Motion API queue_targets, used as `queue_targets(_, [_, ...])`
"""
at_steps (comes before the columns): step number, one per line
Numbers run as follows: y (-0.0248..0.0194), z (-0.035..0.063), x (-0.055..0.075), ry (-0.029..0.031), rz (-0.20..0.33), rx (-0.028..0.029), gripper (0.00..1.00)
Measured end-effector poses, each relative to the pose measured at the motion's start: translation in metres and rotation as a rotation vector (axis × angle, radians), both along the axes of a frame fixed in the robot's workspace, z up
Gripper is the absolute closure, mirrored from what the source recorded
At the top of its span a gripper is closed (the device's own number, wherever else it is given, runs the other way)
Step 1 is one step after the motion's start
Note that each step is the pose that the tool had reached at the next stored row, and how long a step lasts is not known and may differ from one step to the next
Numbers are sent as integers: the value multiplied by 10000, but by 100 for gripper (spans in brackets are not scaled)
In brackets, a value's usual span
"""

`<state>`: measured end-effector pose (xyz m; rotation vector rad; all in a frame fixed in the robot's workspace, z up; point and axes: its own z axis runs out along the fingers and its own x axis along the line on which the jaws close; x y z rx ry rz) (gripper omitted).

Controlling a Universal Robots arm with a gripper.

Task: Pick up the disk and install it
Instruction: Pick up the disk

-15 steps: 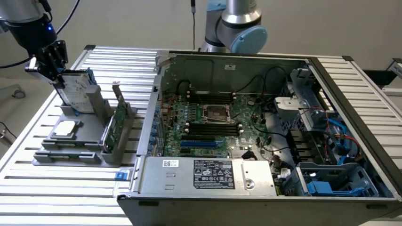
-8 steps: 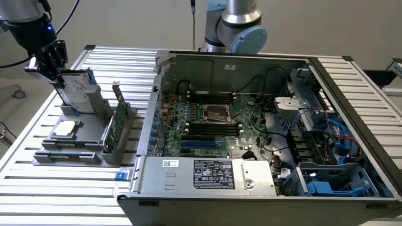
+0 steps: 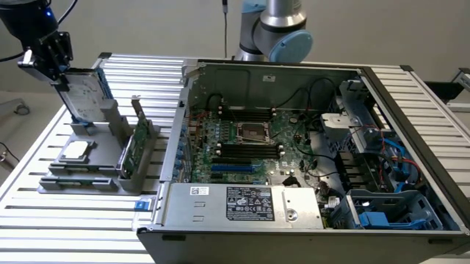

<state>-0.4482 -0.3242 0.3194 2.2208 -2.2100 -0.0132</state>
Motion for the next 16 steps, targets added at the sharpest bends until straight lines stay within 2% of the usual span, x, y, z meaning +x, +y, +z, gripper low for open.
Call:
queue_targets(11, [14,500,5,-1,-1,0,67])
queue_targets(16, [20,725,100,-1,0,1,67])
